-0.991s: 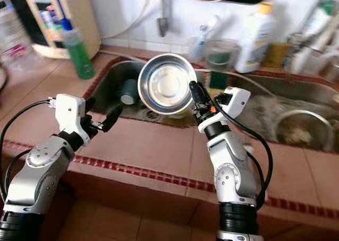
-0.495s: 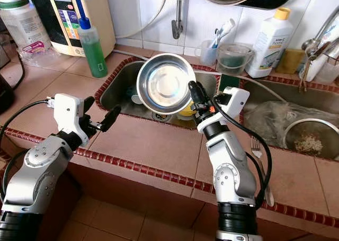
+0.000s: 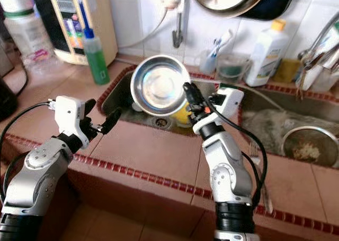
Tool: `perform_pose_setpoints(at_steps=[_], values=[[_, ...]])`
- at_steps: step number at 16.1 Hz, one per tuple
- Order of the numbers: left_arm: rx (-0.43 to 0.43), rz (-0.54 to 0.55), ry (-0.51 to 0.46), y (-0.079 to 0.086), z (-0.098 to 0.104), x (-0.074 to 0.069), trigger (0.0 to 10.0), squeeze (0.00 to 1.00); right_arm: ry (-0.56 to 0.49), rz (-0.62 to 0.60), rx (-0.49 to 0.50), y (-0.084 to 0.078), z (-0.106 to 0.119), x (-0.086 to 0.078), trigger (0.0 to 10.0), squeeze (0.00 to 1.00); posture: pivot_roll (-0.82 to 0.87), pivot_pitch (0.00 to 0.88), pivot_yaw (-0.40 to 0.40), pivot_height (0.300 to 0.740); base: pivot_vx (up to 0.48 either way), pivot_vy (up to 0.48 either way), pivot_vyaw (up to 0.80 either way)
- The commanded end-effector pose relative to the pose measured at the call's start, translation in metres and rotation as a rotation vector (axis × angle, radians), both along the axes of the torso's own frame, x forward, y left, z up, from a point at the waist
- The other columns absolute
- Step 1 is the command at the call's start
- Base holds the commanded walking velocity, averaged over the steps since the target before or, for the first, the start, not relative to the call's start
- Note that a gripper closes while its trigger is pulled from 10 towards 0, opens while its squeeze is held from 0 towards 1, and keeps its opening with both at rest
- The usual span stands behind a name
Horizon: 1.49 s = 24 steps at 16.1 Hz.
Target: Kitchen organization
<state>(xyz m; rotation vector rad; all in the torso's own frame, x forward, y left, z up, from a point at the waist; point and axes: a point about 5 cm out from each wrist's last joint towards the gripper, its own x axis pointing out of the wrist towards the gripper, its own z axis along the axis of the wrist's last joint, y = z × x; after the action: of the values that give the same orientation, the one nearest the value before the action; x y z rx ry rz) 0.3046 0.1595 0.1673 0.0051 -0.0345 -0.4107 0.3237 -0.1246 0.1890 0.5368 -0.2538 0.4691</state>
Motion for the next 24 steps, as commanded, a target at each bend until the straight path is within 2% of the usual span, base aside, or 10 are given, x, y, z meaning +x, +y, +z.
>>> perform_pose_setpoints(at_steps=[1, 14, 19, 21, 24], values=[[0.004, -0.004, -0.009, 0.000, 0.004, 0.000, 10.0, 0.00, -0.020, -0.005, 0.012, -0.001, 0.005, 0.001, 10.0, 0.00, -0.07, 0.016, 0.011, 0.740, 0.289, 0.000, 0.00], [0.002, -0.011, -0.004, -0.002, 0.004, 0.000, 10.0, 0.00, -0.018, -0.009, 0.005, -0.002, 0.004, 0.001, 10.0, 0.00, -0.08, 0.024, 0.014, 0.740, 0.286, 0.000, 0.00], [-0.022, -0.028, 0.036, -0.006, 0.000, -0.002, 10.0, 0.00, -0.010, -0.014, 0.003, -0.003, 0.004, 0.002, 10.0, 0.00, -0.08, 0.031, 0.014, 0.740, 0.000, 0.000, 0.00], [0.012, -0.063, 0.068, -0.013, -0.003, -0.005, 10.0, 0.00, 0.013, -0.026, -0.011, -0.006, 0.001, 0.006, 10.0, 0.00, -0.08, 0.039, 0.015, 0.740, 0.000, 0.000, 0.00], [0.060, -0.142, 0.100, -0.025, -0.007, -0.017, 10.0, 0.00, 0.091, -0.138, -0.088, -0.023, -0.005, 0.021, 10.0, 0.00, -0.07, 0.064, 0.032, 0.740, 0.000, 0.000, 0.00]])
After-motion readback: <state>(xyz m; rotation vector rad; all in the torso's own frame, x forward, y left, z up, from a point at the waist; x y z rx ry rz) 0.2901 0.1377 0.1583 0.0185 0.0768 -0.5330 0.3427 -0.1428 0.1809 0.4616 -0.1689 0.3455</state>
